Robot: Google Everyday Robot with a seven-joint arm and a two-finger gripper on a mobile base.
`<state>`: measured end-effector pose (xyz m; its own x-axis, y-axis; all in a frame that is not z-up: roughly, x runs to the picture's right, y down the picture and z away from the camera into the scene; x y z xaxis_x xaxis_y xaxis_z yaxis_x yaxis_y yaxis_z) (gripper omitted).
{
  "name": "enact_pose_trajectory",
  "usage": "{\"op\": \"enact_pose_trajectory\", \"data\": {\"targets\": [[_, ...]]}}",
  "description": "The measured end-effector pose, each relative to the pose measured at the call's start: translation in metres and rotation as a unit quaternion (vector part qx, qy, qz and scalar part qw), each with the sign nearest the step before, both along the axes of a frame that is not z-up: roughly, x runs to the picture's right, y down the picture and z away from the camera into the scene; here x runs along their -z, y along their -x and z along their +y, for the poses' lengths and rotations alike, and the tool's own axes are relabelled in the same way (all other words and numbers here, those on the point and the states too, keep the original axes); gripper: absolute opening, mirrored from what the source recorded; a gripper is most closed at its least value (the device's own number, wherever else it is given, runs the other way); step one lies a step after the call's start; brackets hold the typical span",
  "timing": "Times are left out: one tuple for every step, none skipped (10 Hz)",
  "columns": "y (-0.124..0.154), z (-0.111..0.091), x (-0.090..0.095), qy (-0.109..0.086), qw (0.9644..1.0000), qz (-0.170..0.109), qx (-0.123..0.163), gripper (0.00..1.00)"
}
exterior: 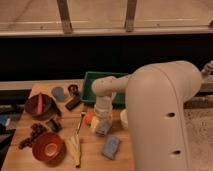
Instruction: Place towel in red bowl
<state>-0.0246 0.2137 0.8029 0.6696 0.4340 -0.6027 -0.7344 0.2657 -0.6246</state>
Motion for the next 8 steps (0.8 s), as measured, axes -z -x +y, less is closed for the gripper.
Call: {"op": "enact_pose_trajectory", "data": {"targets": [[0.002,0.001,-0.003,-0.001,1.0000,-0.002,-0.003,0.71],[0.004,0.004,-0.007,0.000,1.0000,-0.003,-0.003,0.71],[0.006,0.005,-0.010,0.000,1.0000,-0.002,-0.001,0.71],[0.009,0.007,-0.014,0.000,1.0000,0.004,0.005,0.69],[0.011,0.008,-0.015,-0.001,0.9999,0.007,0.010,0.63],[0.012,0.009,-0.017,-0.004,0.9999,0.012,0.011,0.55],[0.011,0.010,-0.018,-0.010,0.9998,0.016,0.011,0.45],[0.010,0.010,-0.019,-0.016,0.9996,0.022,0.009,0.33]]}}
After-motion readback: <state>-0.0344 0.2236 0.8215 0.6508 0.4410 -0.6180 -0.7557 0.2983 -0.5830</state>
